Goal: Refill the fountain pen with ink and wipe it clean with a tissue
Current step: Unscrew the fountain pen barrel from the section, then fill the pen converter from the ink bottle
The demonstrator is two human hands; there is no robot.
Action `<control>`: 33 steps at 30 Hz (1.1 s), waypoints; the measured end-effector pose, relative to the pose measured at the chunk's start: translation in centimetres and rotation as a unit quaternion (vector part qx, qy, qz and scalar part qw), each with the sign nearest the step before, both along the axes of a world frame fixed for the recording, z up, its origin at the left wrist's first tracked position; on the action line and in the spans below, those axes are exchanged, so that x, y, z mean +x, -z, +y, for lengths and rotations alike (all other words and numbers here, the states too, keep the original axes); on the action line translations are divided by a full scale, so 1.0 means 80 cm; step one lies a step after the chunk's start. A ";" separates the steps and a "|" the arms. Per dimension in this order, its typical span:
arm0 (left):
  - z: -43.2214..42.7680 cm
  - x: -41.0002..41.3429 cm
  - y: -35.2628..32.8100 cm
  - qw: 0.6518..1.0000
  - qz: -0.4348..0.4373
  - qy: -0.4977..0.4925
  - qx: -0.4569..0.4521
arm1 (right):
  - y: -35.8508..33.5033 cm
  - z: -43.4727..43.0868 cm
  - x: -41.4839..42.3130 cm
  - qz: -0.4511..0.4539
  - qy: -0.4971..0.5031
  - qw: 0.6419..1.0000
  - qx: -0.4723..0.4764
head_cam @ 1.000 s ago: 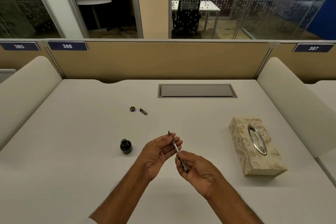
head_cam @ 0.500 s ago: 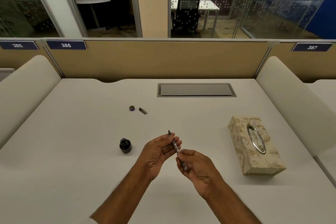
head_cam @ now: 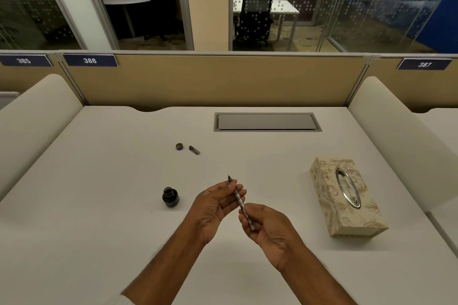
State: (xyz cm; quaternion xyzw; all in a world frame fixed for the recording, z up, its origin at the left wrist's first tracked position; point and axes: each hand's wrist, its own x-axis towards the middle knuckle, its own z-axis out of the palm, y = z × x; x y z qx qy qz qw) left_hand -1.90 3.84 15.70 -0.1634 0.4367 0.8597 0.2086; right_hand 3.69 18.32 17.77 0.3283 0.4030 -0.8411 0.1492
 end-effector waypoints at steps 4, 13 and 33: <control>0.000 0.000 0.000 1.000 0.000 0.002 -0.002 | 0.000 0.001 0.001 0.003 -0.012 1.000 0.001; -0.003 -0.004 0.001 0.999 -0.014 -0.030 0.001 | 0.009 0.005 0.005 0.019 -0.028 0.999 0.040; -0.028 -0.004 0.045 0.993 -0.046 -0.106 -0.018 | 0.146 -0.016 -0.042 0.166 -0.020 0.799 0.577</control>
